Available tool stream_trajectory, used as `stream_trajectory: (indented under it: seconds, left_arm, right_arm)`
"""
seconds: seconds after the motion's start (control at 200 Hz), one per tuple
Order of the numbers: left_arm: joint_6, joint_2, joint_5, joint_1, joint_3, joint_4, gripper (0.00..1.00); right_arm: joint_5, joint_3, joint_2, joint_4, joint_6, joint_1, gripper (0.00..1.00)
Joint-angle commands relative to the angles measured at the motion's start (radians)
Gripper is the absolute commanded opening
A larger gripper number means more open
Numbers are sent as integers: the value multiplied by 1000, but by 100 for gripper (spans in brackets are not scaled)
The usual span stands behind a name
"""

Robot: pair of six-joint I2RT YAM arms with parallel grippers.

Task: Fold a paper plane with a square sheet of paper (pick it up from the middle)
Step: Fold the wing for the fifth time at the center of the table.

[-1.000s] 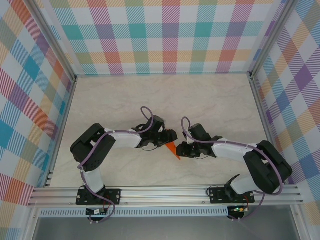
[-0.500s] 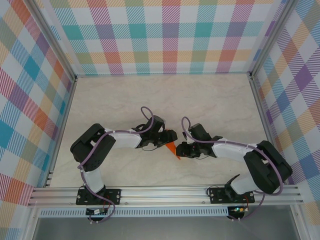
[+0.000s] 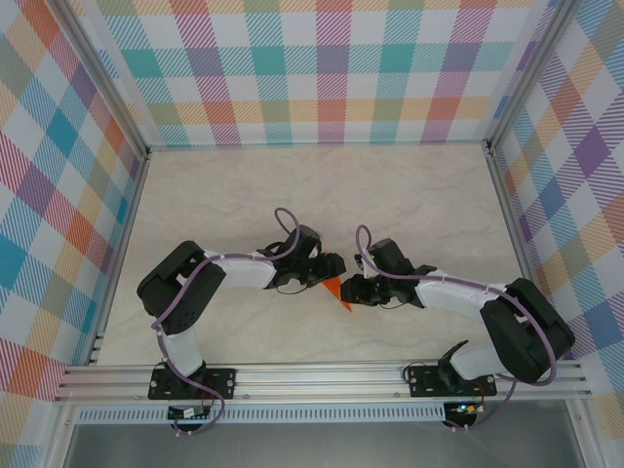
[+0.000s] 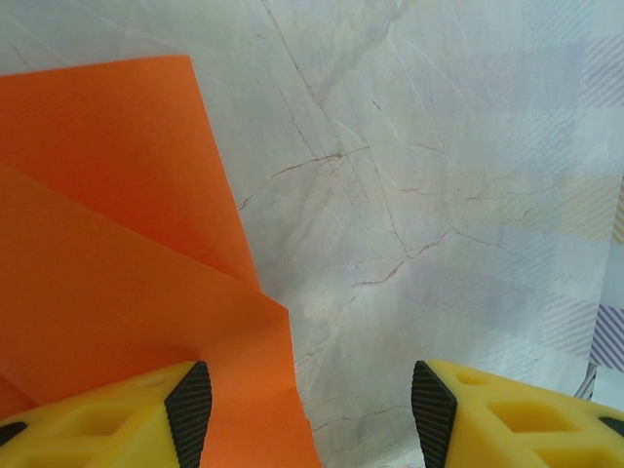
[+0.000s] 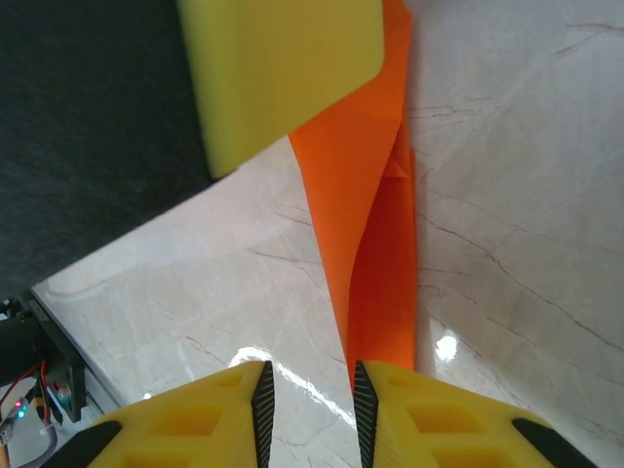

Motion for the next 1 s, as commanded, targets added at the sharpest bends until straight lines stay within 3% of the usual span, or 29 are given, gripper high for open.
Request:
stream_trajectory:
  seconds: [0.0, 0.55, 0.995]
  left_arm:
    - [3, 35, -29, -7, -1, -48, 59]
    - [7, 40, -24, -7, 9, -54, 59]
    - [8, 38, -29, -8, 13, -67, 59]
  right_arm:
    - [-13, 24, 19, 15, 0, -5, 30]
    - [-23, 37, 94, 55, 3, -7, 25]
    - [-8, -4, 132, 63, 28, -19, 7]
